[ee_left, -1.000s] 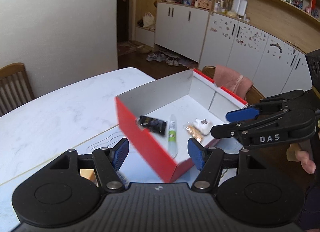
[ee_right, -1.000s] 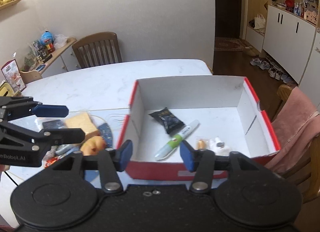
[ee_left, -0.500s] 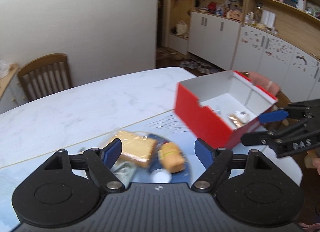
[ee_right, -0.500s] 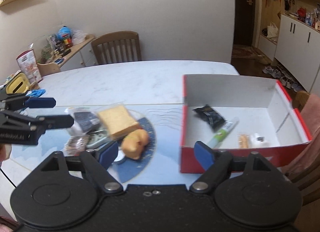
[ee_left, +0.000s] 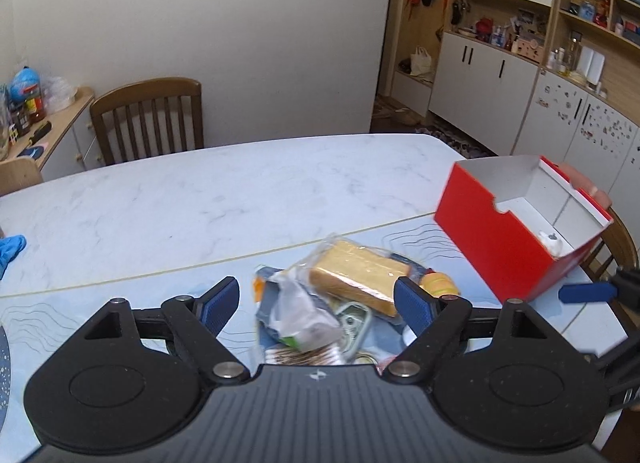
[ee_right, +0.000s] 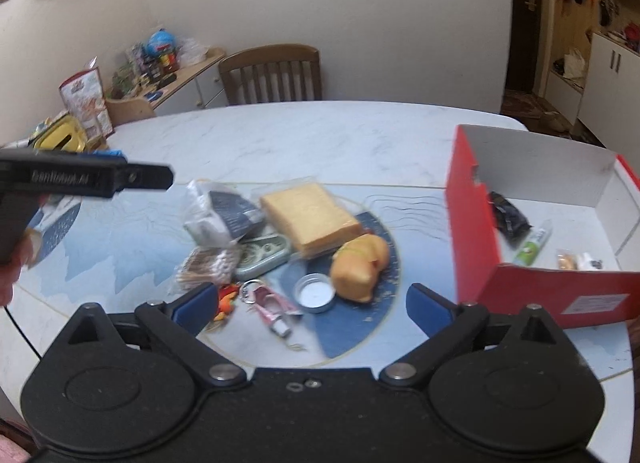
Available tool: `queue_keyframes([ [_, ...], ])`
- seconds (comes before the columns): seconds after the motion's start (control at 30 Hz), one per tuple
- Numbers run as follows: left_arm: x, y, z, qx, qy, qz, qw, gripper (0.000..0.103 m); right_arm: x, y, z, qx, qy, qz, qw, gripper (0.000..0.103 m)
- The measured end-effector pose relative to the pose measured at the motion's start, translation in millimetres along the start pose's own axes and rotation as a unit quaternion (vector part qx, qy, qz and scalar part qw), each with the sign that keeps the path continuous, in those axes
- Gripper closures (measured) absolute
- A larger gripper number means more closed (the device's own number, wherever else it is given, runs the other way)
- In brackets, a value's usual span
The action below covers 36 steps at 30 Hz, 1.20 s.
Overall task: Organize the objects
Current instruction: 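Move both tools back toward the remaining items on the table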
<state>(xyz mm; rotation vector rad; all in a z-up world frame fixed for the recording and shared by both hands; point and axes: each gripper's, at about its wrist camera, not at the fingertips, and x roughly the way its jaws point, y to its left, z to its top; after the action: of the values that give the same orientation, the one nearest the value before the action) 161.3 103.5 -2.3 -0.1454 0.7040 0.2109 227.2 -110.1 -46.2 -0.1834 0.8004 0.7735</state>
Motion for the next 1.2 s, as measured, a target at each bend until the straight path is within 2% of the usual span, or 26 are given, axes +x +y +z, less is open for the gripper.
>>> queue_keyframes([
  [0.07,4.6,6.9,0.1,-0.005,0.002,-0.001,1.0000,0.000,8.8,8.0,-2.5,-0.012,0.006,-0.004,1.000,0.003],
  [0.37,35.0,21.0,0.5,-0.001,0.015,0.009,0.9998,0.000,51.8,22.8,-14.3,-0.018,0.046,-0.009,0.999,0.004],
  [0.53,59.9,21.4,4.3,-0.011,0.050,-0.006,0.9987,0.000,71.8,28.8,-21.6,-0.020,0.064,-0.010,0.998,0.006],
  [0.7,84.5,21.9,3.3,-0.017,0.060,0.003,0.9980,0.000,86.4,36.2,-25.1,-0.031,0.075,-0.011,0.997,0.008],
  [0.9,108.7,23.7,0.6,-0.001,0.070,0.022,0.9973,0.000,100.1,36.9,-28.6,-0.020,0.080,-0.002,0.997,0.014],
  [1.2,131.1,28.1,-4.3,-0.006,0.093,0.008,0.9956,0.000,112.8,39.7,-30.1,-0.017,0.090,0.001,0.996,0.023],
])
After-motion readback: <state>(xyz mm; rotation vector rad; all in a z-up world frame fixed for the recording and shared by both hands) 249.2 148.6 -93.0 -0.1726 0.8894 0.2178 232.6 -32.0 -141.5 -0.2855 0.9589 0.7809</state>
